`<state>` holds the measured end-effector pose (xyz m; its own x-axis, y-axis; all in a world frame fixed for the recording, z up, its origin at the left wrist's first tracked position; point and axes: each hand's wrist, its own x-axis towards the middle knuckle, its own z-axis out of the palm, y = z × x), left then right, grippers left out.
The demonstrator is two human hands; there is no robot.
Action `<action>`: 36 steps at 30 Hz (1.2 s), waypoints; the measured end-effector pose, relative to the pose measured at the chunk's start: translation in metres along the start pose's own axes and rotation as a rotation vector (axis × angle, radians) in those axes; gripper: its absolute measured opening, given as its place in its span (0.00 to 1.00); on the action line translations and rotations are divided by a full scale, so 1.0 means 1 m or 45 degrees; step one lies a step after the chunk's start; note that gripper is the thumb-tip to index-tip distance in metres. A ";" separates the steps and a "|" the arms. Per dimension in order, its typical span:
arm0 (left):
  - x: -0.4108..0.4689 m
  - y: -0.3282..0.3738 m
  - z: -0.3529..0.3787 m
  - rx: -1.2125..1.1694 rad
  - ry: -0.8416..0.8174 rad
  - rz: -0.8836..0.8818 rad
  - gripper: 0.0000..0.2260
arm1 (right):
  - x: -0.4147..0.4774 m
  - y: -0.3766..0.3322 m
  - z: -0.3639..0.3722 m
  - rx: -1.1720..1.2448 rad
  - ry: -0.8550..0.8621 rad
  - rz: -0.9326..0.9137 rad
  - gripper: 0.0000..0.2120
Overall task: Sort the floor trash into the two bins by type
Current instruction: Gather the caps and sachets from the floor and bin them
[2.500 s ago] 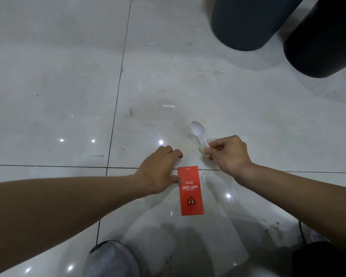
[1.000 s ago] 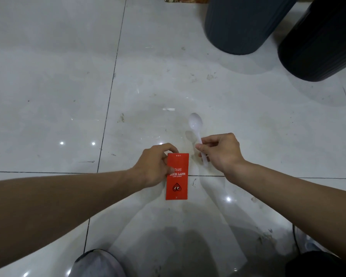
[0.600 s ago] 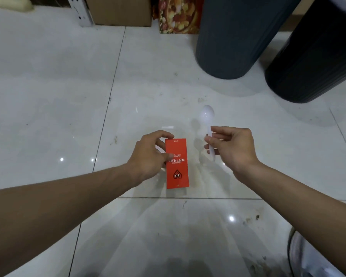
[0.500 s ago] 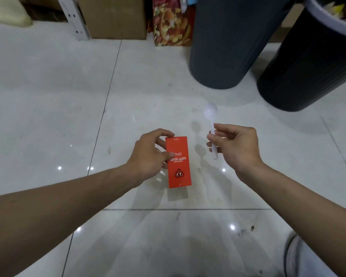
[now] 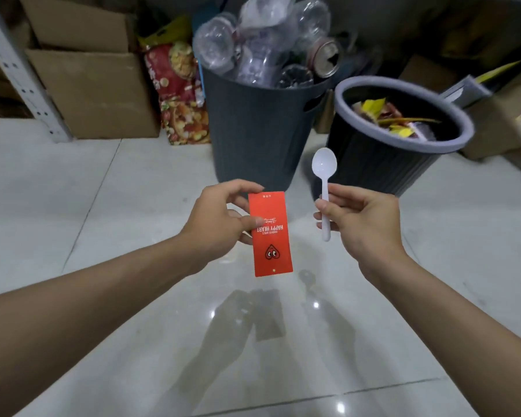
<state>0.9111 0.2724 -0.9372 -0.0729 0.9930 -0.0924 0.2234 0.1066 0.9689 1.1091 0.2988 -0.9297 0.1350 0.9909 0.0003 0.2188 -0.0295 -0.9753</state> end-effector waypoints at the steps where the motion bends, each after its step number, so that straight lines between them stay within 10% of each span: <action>1: 0.007 0.009 0.007 -0.010 0.004 0.024 0.18 | 0.008 -0.004 -0.009 0.022 0.012 -0.001 0.16; 36: 0.159 0.143 0.150 -0.259 0.018 0.254 0.18 | 0.240 -0.033 -0.166 -0.297 0.352 -0.212 0.17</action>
<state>1.0775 0.4535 -0.8480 -0.0607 0.9924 0.1066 0.0352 -0.1046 0.9939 1.2944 0.5161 -0.8605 0.3269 0.9128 0.2447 0.4692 0.0680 -0.8805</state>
